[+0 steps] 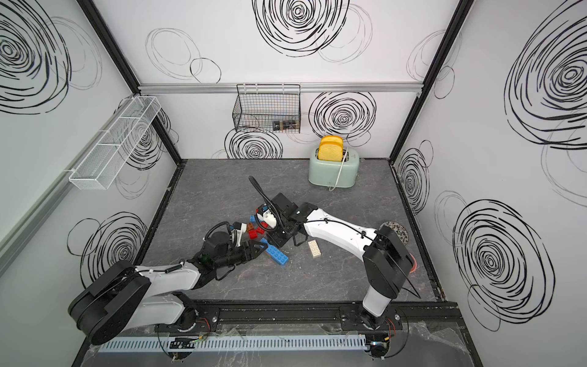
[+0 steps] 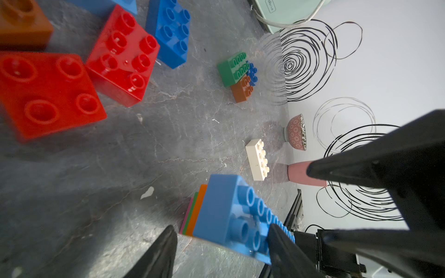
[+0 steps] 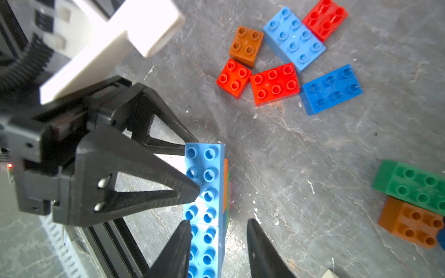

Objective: Assemble a heart with lego
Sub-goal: Assemble the lego brick with the lego brick, then pick up the lego brick from the center of the board.

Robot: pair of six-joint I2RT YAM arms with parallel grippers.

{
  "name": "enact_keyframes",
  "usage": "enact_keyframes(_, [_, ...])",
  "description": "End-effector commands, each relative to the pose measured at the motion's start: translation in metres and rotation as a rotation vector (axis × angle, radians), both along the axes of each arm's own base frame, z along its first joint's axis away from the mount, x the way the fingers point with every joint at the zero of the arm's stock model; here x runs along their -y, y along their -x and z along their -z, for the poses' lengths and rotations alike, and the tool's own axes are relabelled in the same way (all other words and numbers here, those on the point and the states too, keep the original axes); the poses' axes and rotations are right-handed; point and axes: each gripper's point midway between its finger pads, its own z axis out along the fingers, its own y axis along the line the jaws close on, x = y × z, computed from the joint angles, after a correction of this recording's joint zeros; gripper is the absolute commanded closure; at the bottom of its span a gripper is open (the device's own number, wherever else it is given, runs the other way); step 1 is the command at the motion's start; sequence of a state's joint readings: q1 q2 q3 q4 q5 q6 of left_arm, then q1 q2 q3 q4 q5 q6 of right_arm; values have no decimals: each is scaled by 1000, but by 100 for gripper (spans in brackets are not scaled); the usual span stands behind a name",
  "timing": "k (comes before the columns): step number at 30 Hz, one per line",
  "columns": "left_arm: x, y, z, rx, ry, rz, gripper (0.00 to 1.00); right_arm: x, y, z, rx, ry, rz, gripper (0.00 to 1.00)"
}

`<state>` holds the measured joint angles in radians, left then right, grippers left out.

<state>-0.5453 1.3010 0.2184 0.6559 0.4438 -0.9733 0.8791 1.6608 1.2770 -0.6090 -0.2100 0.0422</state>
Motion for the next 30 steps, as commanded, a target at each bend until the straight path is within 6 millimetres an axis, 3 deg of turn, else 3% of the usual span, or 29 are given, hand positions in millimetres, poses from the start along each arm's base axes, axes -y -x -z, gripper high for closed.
enact_keyframes(1, [3,-2,-10,24,21,-4,35,14,-10,-3,4,-19,61,57])
enact_keyframes(5, [4,-3,-13,27,24,1,35,43,-31,7,13,8,165,55])
enact_keyframes(14, [5,-2,-9,17,16,9,35,102,-68,51,-3,130,344,48])
enact_keyframes(20, [4,-1,-8,14,5,9,35,118,-87,75,-21,169,402,45])
enact_keyframes(30, [3,0,-6,8,-5,11,35,127,-107,107,-40,206,435,43])
